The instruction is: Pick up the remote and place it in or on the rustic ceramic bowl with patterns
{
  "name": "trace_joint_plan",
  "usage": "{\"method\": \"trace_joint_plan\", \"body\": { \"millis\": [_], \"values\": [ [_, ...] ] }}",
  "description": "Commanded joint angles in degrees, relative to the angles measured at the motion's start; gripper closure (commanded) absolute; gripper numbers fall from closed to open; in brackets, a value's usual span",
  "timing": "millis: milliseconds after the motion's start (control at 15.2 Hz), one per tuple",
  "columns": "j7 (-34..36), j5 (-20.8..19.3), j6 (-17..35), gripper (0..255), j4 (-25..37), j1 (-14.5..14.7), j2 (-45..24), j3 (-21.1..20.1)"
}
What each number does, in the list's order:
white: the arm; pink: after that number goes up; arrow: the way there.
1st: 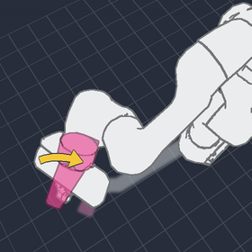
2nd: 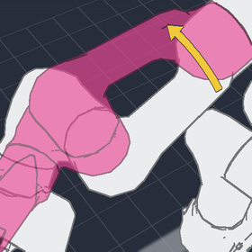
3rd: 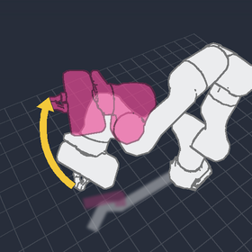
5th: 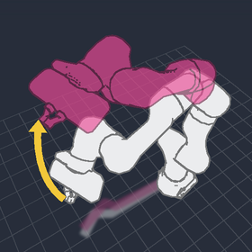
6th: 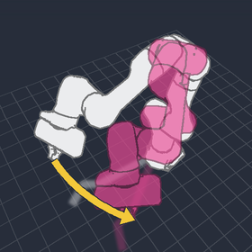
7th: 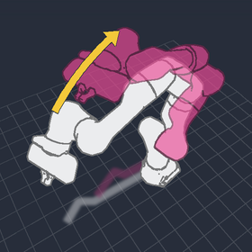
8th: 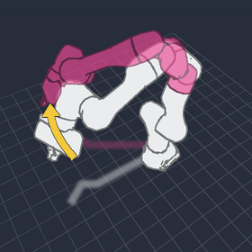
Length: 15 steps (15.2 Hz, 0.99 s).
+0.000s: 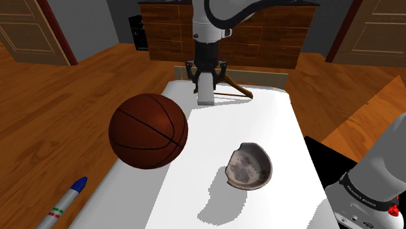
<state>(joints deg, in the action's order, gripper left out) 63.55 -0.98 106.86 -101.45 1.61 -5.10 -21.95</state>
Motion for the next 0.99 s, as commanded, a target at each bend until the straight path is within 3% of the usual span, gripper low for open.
{"method": "trace_joint_plan", "body": {
  "millis": [0,924],
  "values": [
    [0.6,1.7,1.6,255,-5.8,0.3,4.6,-0.6],
    [7.0,13.0,1.5,255,-27.9,7.6,28.9,-5.2]
  ]
}}
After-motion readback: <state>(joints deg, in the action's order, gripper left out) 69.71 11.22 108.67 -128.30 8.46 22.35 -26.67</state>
